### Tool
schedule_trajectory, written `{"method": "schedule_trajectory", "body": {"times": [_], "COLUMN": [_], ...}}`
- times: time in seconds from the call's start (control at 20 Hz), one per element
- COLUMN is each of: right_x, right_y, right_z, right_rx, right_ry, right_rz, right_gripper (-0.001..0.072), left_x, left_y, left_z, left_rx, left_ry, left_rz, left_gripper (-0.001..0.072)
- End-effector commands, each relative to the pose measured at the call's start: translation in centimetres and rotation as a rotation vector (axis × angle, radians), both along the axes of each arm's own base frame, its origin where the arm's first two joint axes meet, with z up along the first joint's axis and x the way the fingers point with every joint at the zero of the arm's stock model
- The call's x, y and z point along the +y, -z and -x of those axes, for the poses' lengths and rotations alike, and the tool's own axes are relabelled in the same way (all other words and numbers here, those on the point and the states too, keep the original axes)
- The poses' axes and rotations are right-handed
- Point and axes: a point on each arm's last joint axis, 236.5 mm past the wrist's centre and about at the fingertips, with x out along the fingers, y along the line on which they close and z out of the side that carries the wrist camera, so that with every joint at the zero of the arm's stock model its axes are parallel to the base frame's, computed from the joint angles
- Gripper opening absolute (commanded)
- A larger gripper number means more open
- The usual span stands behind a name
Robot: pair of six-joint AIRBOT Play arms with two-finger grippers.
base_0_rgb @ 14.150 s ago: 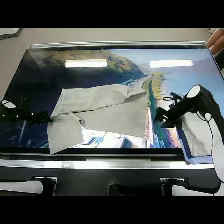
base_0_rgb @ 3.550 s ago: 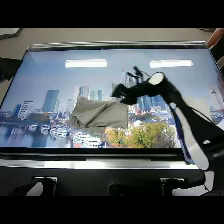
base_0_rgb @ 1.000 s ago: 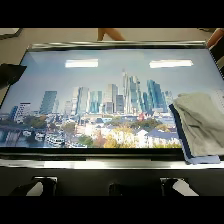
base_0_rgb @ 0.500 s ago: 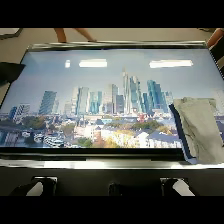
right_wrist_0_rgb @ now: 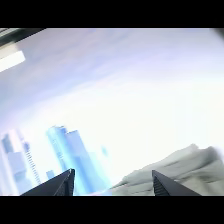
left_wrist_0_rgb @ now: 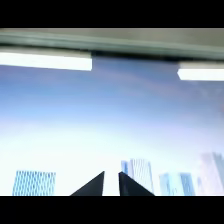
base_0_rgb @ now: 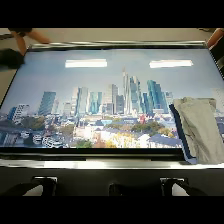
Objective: Fold the shirts.
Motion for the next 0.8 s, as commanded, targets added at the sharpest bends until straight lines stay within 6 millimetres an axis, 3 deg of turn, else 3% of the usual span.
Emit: {"method": "schedule_trajectory", "body": {"times": [0.0, 0.05, 0.1, 0.15, 0.2, 0.5, 0.75], "right_x": [14.5, 17.7, 20.2, 22.2, 22.7, 21.1, 21.1], "right_y": [9.8, 13.3, 15.4, 16.8, 17.6, 18.4, 18.4], "right_z": [0.1, 1.7, 2.8, 3.5, 3.4, 2.2, 2.2], "right_rx": [0.382, 0.540, 0.642, 0.702, 0.721, 0.700, 0.699], "right_ry": [-0.232, -0.321, -0.398, -0.441, -0.429, -0.365, -0.365], "right_rz": [-0.167, -0.202, -0.235, -0.266, -0.266, -0.183, -0.183], "right_gripper": [0.0573, 0.0621, 0.0622, 0.0624, 0.0640, 0.0640, 0.0640], "left_x": [-1.7, -3.3, -4.7, -5.9, -6.5, -5.8, -5.8], "left_y": [13.7, 17.2, 19.4, 20.8, 21.6, 22.4, 22.5], "left_z": [4.9, 7.3, 8.8, 9.6, 9.9, 10.1, 10.1], "left_rx": [0.552, 0.678, 0.725, 0.711, 0.680, 0.651, 0.651], "left_ry": [-0.024, 0.031, 0.068, 0.057, 0.031, -0.022, -0.022], "left_rz": [-0.127, -0.115, -0.083, -0.026, 0.016, 0.031, 0.031], "left_gripper": [0.0701, 0.0703, 0.0702, 0.0702, 0.0702, 0.0702, 0.0702]}}
